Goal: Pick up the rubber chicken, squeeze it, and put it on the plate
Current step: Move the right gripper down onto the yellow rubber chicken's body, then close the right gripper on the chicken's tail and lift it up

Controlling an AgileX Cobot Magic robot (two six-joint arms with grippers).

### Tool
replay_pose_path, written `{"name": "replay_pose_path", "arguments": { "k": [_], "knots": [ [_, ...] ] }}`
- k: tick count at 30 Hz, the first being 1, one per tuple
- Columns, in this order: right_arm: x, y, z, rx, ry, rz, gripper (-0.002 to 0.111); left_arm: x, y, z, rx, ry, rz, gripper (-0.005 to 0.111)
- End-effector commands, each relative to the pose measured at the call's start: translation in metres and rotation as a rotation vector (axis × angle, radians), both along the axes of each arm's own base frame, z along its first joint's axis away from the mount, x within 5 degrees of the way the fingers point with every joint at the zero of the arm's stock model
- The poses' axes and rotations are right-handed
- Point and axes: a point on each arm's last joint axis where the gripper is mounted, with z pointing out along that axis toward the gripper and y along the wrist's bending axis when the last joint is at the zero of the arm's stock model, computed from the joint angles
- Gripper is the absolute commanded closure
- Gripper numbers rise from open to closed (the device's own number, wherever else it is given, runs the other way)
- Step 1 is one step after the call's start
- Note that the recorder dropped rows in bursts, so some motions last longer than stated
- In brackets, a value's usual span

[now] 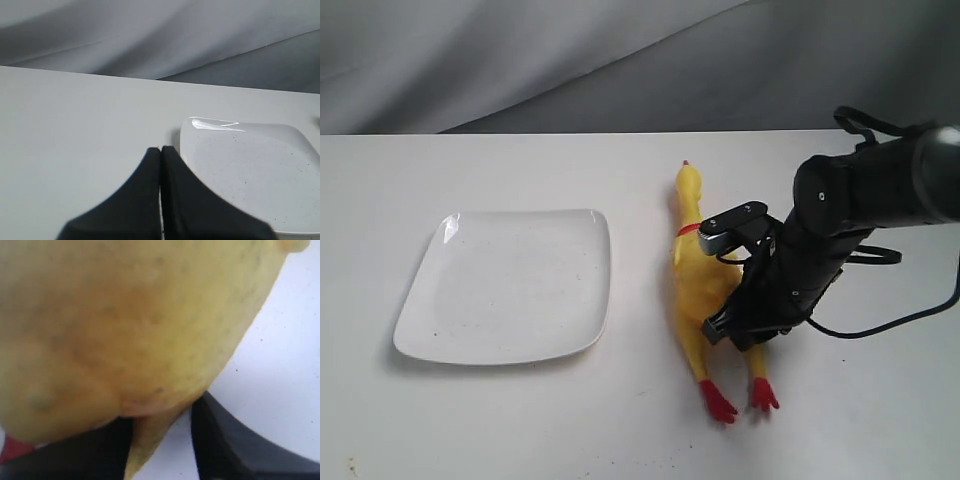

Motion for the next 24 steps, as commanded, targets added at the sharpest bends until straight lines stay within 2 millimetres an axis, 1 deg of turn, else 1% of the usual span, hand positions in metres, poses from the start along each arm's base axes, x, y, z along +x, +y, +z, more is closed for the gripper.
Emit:
{"name": "replay_pose_path", "arguments": {
  "k": [1, 3, 5, 7, 11, 12, 13, 14, 15, 17, 18, 19, 21, 24],
  "knots": [
    [0.003, 0.000, 0.009, -0.003, -0.054, 0.026, 0.108, 0.000, 0.000, -0.001, -0.002, -0.006, 0.003, 0.107],
    [0.003, 0.000, 0.016, -0.005, -0.075, 0.037, 0.108, 0.000, 0.000, -0.001, 0.000, -0.005, 0.003, 0.107],
    [0.003, -0.002, 0.028, -0.007, -0.113, 0.052, 0.108, 0.000, 0.000, -0.001, 0.000, -0.005, 0.003, 0.107],
    [0.002, -0.003, 0.049, 0.005, -0.164, 0.061, 0.108, 0.000, 0.000, -0.001, 0.000, -0.005, 0.003, 0.107],
    [-0.003, -0.006, 0.108, 0.030, -0.256, 0.072, 0.108, 0.000, 0.000, -0.001, 0.000, -0.005, 0.003, 0.107],
    [-0.007, -0.007, 0.130, 0.043, -0.282, 0.074, 0.108, 0.000, 0.000, -0.001, 0.000, -0.005, 0.003, 0.107],
    [-0.009, -0.009, 0.145, 0.051, -0.301, 0.077, 0.108, 0.000, 0.000, -0.001, 0.000, -0.005, 0.003, 0.107],
    [-0.013, -0.010, 0.159, 0.056, -0.317, 0.085, 0.108, 0.000, 0.000, -0.001, 0.000, -0.005, 0.003, 0.107],
    [-0.018, -0.012, 0.180, 0.065, -0.354, 0.106, 0.108, 0.000, 0.000, -0.001, 0.000, -0.005, 0.003, 0.107],
    [-0.027, -0.015, 0.208, 0.088, -0.414, 0.140, 0.108, 0.000, 0.000, -0.001, 0.000, -0.005, 0.003, 0.107],
    [-0.033, -0.017, 0.220, 0.095, -0.442, 0.190, 0.108, 0.000, 0.000, -0.001, 0.000, -0.005, 0.003, 0.107],
    [-0.039, -0.018, 0.230, 0.099, -0.473, 0.233, 0.108, 0.000, 0.000, -0.001, 0.000, -0.005, 0.003, 0.107],
    [-0.053, -0.021, 0.243, 0.098, -0.510, 0.350, 0.108, 0.000, 0.000, -0.001, 0.000, -0.005, 0.003, 0.107],
    [-0.068, -0.023, 0.250, 0.107, -0.490, 0.472, 0.108, 0.000, 0.000, -0.001, 0.000, -0.005, 0.003, 0.107]
  ]
}}
